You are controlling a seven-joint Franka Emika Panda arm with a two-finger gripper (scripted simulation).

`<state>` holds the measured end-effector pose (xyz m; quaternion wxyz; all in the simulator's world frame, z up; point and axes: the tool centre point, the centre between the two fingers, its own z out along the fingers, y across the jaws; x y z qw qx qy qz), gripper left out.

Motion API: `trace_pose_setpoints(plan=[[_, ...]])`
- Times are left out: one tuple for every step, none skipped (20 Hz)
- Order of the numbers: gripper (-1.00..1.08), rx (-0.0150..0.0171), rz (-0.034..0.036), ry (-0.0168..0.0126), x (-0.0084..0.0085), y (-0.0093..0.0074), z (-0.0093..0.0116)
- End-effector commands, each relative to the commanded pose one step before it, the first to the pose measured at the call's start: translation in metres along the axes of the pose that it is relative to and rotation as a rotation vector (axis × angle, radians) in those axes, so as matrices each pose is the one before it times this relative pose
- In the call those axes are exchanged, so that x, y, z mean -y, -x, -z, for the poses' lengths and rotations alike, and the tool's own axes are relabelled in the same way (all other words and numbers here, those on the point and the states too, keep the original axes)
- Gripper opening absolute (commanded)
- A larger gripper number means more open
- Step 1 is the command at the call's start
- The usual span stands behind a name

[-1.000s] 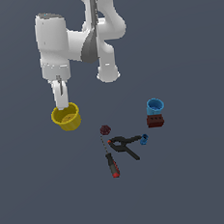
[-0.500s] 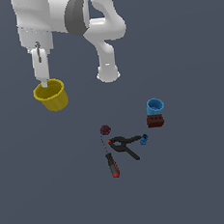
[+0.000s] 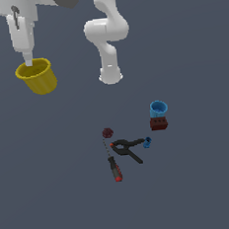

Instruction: Pick up a designated object from a clutter of objects.

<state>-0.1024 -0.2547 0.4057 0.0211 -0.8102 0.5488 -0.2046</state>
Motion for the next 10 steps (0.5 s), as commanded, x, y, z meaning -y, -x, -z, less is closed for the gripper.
trace_pose_setpoints(plan=[[-1.00,-0.00115,0.00040,-0.00172,-0.00198,-0.00676,0.01337],[-1.00,-0.00028,0.00040,0.00006,-0.00046,-0.00185,0.00387],[-1.00,0.00000,0.00000,0.00000,-0.00056,-0.00185,0.00330],[-1.00,0.00000,0.00000,0.00000,-0.00047,-0.00164,0.00285],[-1.00,0.00000,0.00000,0.00000,-0.00037,-0.00141,0.00240],[-1.00,-0.00036,0.00027,0.00019,-0.00011,-0.00100,0.00206],[-1.00,0.00000,0.00000,0.00000,-0.00021,-0.00093,0.00151],[-1.00,0.00000,0.00000,0.00000,-0.00014,-0.00068,0.00107],[-1.00,0.00000,0.00000,0.00000,-0.00008,-0.00041,0.00063],[-1.00,0.00000,0.00000,0.00000,-0.00003,-0.00013,0.00021]])
